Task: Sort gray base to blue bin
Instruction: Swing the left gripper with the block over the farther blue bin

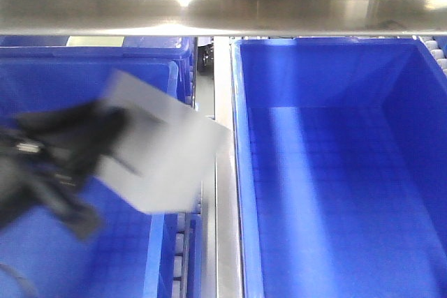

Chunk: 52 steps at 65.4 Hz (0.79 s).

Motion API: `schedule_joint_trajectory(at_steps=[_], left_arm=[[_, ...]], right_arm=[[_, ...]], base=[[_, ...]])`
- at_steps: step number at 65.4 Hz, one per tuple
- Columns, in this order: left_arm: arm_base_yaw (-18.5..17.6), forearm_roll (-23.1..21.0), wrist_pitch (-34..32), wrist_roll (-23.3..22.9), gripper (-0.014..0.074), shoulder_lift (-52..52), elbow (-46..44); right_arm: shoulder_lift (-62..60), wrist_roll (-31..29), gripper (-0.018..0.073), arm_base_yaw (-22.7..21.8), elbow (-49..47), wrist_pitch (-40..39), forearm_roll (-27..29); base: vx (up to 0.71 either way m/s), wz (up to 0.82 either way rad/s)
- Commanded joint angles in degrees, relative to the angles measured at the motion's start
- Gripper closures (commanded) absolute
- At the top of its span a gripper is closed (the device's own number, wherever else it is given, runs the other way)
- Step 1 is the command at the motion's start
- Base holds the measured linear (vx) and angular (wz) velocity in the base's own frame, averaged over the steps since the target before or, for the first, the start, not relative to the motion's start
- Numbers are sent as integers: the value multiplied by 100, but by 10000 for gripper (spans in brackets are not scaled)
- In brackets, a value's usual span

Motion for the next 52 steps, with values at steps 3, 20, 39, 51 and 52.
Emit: schedule_joint_trajectory(at_steps=[3,20,39,51,52], left_arm=[[-428,137,-910,-97,451,568,-490],[-1196,132,-886,-97,451,1984,-1653],[-1935,116,1212,-97,451,3630,-3743],[-1995,116,2301,-97,451,4714,-4958],[-1995,116,2342,-97,451,4781,-5020]], right_arm=[[5,-46,564,0,28,-218,-41],[5,-46,564,0,28,-218,-41],[5,-46,564,0,28,-218,-41],[5,-46,564,0,28,-218,-41],[5,-46,564,0,28,-218,-41]], base=[[0,0],[0,0],[0,0],[0,0],[0,0]])
